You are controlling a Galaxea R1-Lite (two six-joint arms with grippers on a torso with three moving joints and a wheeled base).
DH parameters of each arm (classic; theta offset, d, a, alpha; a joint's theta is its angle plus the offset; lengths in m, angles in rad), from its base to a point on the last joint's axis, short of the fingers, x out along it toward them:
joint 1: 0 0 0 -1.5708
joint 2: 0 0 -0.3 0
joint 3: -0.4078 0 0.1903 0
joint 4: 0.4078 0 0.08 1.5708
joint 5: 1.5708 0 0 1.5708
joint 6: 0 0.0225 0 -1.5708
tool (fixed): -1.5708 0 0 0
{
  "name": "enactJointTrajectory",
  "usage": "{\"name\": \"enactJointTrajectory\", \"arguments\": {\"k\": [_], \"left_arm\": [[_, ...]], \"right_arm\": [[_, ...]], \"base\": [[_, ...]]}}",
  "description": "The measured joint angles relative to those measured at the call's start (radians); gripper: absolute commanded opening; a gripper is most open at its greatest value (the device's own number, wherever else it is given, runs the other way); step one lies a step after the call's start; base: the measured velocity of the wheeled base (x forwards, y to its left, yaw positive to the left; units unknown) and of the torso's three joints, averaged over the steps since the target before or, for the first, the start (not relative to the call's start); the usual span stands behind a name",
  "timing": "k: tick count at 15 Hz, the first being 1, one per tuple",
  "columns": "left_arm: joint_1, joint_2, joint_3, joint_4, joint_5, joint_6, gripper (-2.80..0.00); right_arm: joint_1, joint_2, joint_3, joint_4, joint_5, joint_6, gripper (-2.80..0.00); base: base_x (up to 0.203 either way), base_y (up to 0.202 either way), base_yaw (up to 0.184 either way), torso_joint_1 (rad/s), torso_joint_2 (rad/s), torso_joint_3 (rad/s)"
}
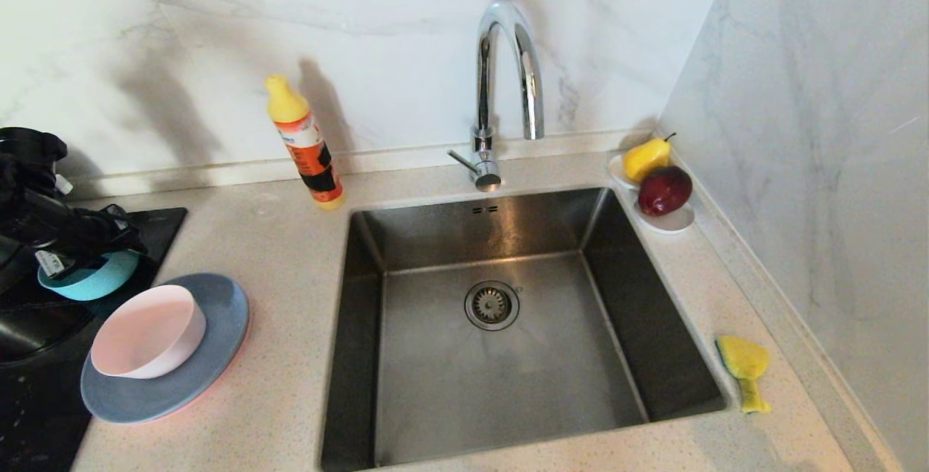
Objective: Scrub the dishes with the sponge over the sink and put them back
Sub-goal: Place the bowl on the bowl
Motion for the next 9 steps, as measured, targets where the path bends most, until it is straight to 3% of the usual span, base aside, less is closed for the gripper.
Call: {"name": "enactJointTrajectory", "arguments": {"k": [9], "left_arm": [[-0.004, -0.11, -0.002, 0.08, -0.003, 0.009, -2.8]], "right_arm": [[0.0, 0.0, 0.0, 0.0, 0.0, 0.0, -2.8]], "base": [[0.0, 0.0, 0.0, 0.0, 0.0, 0.0]]}}
